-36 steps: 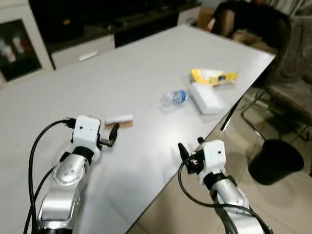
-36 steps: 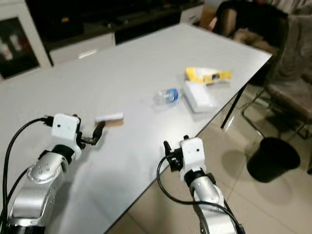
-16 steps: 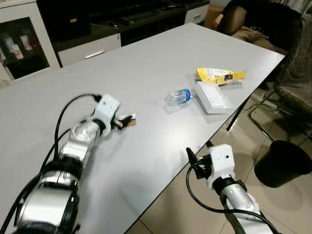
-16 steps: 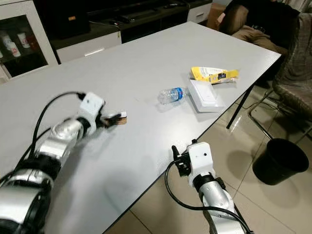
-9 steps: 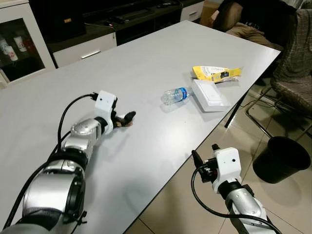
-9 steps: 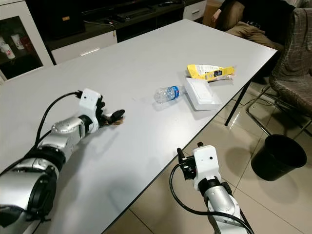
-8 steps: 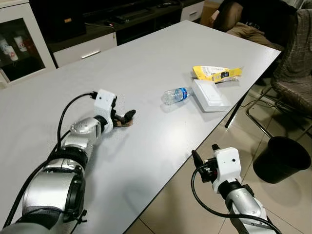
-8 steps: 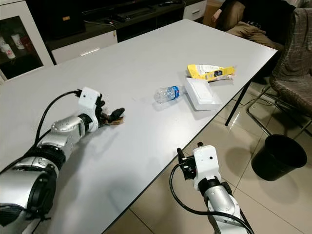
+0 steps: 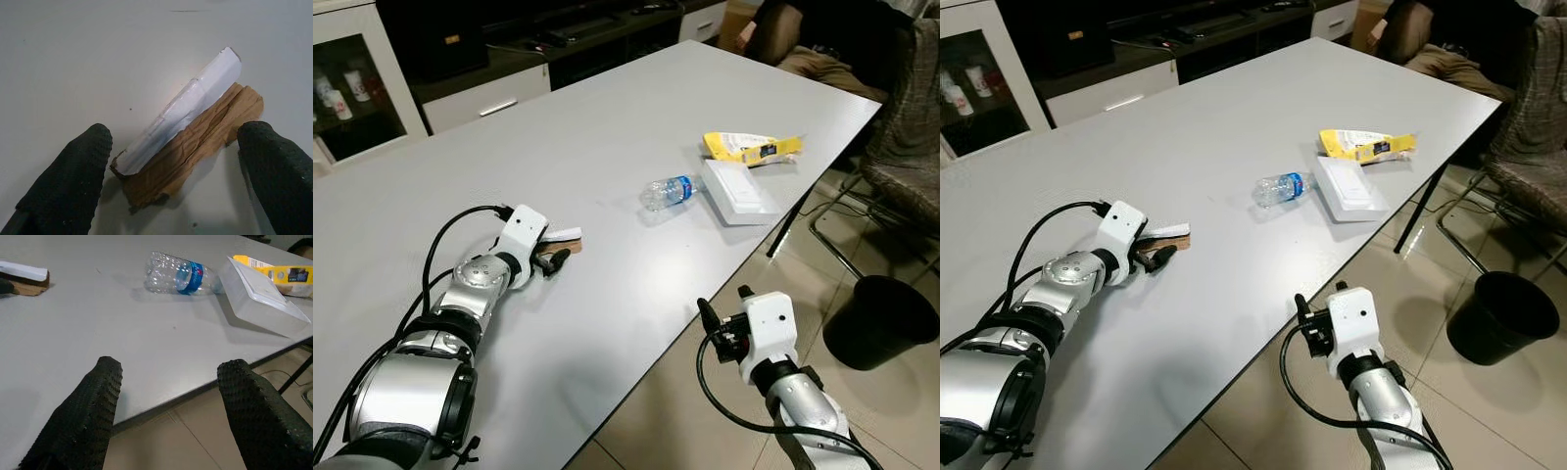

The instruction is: Picking trash to rubbish bin

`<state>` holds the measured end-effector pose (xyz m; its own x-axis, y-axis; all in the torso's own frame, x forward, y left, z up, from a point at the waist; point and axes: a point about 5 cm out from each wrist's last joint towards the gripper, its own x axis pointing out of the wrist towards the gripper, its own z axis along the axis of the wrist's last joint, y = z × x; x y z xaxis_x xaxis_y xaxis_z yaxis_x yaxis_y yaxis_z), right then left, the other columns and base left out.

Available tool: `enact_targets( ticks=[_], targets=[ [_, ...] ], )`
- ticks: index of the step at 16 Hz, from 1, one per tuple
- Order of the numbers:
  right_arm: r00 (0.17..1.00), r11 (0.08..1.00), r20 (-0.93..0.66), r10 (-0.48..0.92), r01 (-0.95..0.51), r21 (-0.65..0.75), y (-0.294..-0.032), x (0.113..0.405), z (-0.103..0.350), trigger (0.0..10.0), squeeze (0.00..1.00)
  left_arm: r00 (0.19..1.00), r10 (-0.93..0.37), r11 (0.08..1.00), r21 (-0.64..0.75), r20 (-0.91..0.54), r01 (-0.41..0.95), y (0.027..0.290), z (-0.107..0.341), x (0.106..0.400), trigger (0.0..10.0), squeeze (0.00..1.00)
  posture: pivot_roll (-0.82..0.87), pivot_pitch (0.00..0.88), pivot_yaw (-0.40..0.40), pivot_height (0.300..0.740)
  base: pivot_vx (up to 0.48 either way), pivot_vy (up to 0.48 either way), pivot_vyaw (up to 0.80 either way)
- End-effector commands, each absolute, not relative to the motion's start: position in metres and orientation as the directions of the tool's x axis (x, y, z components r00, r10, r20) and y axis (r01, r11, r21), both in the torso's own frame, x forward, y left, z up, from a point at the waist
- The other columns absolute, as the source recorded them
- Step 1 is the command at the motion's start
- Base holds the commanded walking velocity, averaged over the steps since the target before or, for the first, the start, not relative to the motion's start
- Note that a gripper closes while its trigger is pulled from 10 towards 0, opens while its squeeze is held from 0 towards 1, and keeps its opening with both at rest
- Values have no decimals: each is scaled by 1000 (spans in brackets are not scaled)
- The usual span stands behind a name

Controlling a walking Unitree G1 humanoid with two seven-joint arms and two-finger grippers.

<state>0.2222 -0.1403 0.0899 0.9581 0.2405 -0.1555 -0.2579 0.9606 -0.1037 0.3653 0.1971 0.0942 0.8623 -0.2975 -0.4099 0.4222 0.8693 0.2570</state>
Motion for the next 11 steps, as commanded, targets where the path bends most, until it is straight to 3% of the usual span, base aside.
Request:
enact_targets(
  ticks=[1, 9, 10, 11],
  targets=[
    [959, 960, -151, 241, -259, -110, -142, 222, 93, 10000, 0, 848, -330, 854, 252, -415, 455, 195, 90, 362, 10000, 0, -144, 3, -18, 740, 0, 0, 0],
    [955, 955, -139, 262, -278, -106, -139, 229, 94, 10000, 0, 790, -456, 828, 130, -410, 545, 175, 83, 358, 10000, 0, -129, 0, -25, 740, 0, 0, 0],
    [955, 954, -137, 263, -279, -106, -139, 230, 94, 10000, 0, 799, -427, 846, 124, -424, 518, 178, 79, 356, 4157, 0, -124, 0, -26, 740, 0, 0, 0],
    [955, 954, -137, 264, -279, -107, -138, 230, 94, 10000, 0, 811, -390, 861, 139, -436, 489, 179, 76, 356, 3608, 0, -118, 0, -29, 740, 0, 0, 0]
  ],
)
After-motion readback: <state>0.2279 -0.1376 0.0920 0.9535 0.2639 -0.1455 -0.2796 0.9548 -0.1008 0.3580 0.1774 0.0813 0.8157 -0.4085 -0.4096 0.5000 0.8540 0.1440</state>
